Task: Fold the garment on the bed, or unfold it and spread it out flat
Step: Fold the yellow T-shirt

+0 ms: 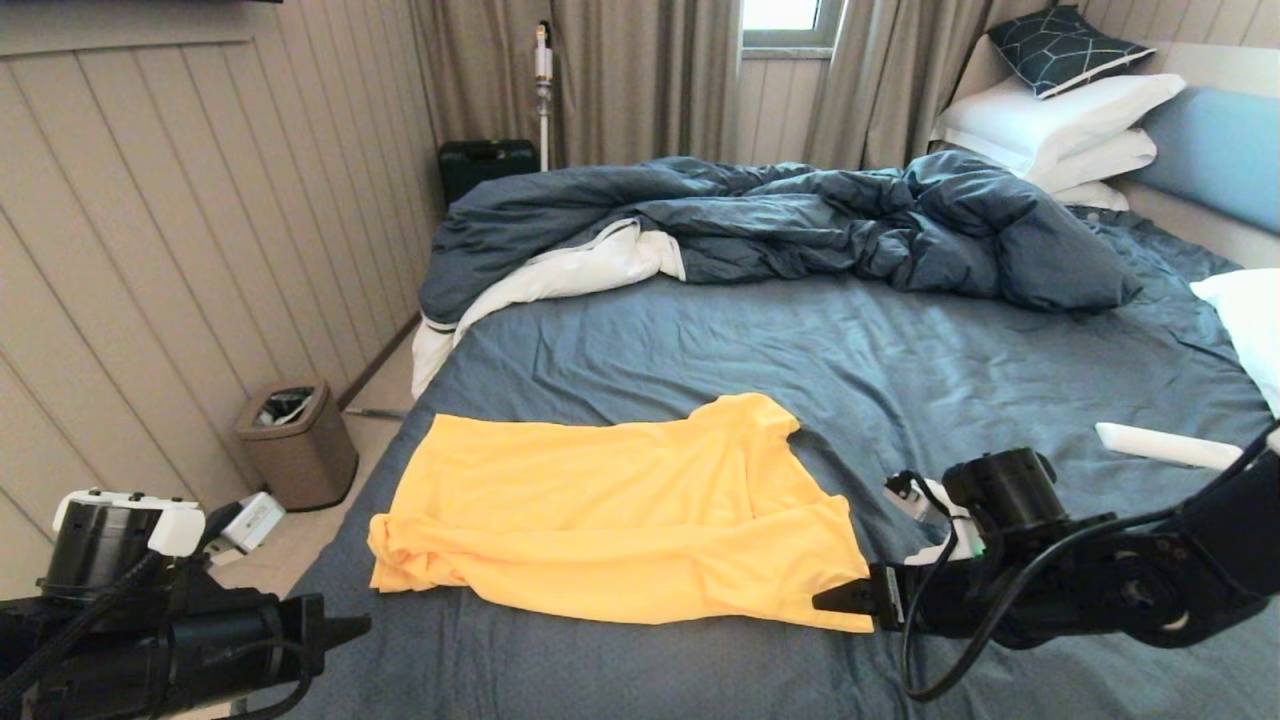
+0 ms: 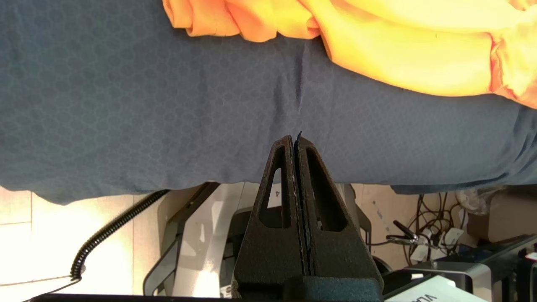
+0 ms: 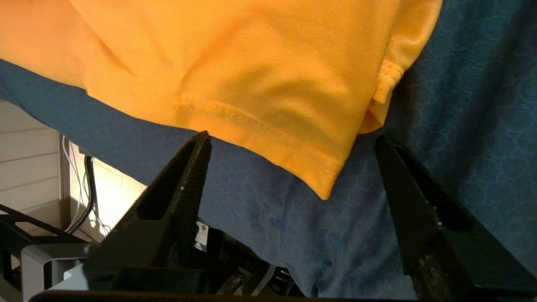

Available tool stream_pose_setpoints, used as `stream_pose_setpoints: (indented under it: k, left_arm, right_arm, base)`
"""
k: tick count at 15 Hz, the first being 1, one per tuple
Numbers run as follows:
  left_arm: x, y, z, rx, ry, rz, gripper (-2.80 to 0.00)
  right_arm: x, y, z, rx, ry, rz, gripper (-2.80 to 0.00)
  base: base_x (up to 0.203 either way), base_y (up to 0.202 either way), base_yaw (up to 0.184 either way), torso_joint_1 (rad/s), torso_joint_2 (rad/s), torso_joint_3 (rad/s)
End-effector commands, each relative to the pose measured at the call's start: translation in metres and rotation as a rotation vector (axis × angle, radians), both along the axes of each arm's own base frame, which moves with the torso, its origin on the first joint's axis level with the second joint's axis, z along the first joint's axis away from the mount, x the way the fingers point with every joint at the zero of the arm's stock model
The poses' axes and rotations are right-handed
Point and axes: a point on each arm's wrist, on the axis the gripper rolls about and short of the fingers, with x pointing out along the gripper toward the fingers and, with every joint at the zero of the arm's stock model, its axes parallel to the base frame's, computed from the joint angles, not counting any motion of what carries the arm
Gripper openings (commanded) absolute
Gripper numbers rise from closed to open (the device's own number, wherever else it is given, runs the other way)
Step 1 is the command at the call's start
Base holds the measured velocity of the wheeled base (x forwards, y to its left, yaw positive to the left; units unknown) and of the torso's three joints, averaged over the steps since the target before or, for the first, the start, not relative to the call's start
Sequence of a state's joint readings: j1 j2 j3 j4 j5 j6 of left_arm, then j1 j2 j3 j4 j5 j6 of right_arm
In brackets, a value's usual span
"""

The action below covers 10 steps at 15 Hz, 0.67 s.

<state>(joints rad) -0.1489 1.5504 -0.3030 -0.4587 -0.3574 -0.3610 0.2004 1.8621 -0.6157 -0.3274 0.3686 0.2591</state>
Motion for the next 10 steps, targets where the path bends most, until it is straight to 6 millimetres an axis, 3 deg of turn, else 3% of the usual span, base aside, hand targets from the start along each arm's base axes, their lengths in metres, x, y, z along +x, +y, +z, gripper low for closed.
stream_pose_setpoints:
  k: [1, 10]
  left_arm:
    - [0.001, 0.000, -0.001, -0.002, 0.003, 0.001, -2.80]
    - [0.002, 0.000, -0.001, -0.005, 0.004, 0.000, -2.80]
  right_arm:
    - [0.001, 0.002, -0.004, 0.002, 0.012, 0.006, 0.00]
    - [0.008, 0.014, 0.001, 0.018, -0.004, 0.027, 0.00]
  base:
    - [0.000, 0.000, 0.000, 0.000, 0.00, 0.000]
    - [0.000, 0.000, 0.000, 0.000, 0.00, 0.000]
